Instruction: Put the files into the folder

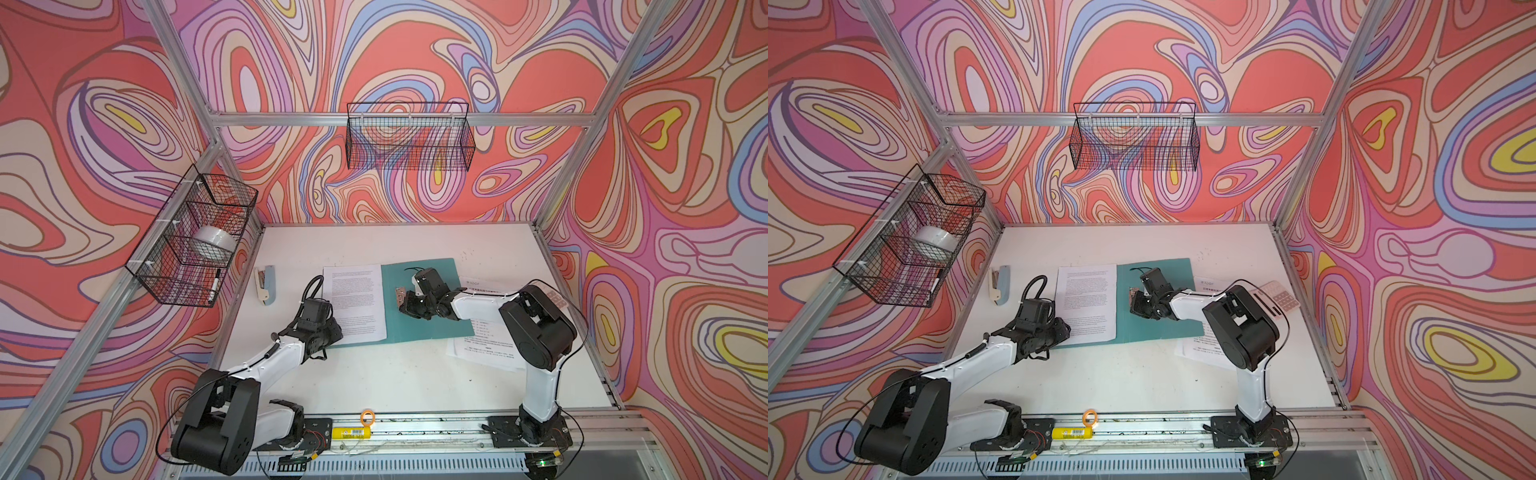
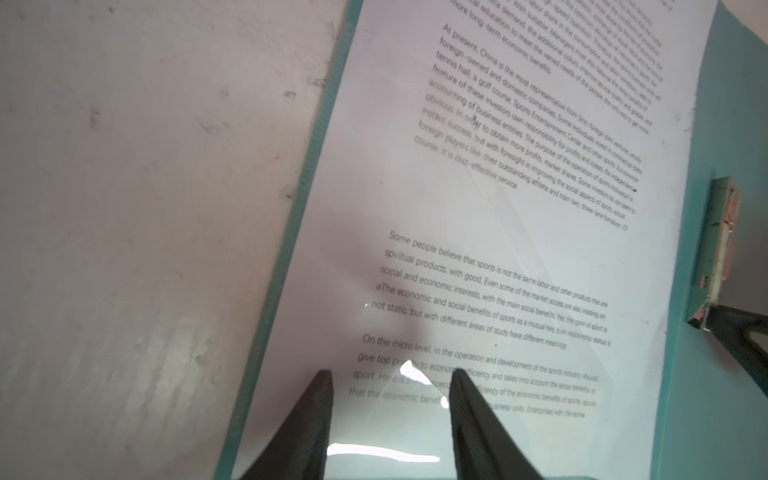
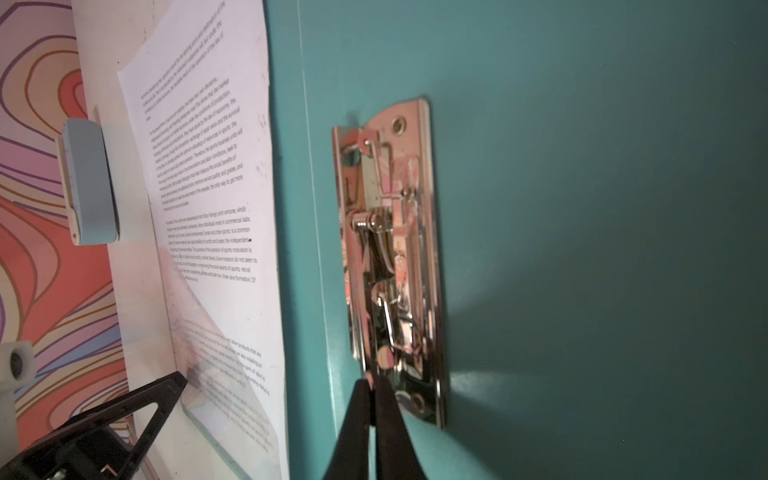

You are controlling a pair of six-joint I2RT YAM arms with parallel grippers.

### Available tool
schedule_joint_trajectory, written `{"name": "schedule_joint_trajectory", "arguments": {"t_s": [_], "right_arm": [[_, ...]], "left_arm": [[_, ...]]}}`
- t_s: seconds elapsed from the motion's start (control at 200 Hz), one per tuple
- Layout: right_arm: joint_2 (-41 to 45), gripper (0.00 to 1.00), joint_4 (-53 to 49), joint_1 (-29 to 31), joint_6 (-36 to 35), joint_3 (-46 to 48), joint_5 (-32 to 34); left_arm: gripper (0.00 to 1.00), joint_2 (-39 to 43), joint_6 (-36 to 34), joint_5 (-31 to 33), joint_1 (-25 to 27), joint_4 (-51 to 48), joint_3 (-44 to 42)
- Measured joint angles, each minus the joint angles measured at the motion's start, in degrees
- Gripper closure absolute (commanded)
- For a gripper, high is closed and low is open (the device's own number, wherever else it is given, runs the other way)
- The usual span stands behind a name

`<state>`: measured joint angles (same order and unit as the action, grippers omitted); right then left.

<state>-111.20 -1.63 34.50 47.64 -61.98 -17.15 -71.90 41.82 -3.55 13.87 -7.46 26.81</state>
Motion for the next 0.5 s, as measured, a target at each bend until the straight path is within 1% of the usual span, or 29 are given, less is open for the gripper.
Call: {"name": "schedule_joint_trajectory", "arguments": {"t_s": [0.21, 0.346, 0.501], "right_arm": [[0.5, 1.00, 3.7, -1.8, 3.5, 2.9, -5.5], [0.5, 1.00, 0.9, -1.8, 2.3, 1.6, -4.7], [0.5, 1.00, -4.9, -1.4, -1.4, -0.9, -1.1]], "left_arm": [[0.53, -0.9, 0.0, 0.4, 0.0, 0.0, 0.6], [0.53, -1.1, 0.0, 0.3, 0.0, 0.1, 0.7], [0.53, -2.6, 0.0, 0.2, 0.0, 0.3, 1.8]]}}
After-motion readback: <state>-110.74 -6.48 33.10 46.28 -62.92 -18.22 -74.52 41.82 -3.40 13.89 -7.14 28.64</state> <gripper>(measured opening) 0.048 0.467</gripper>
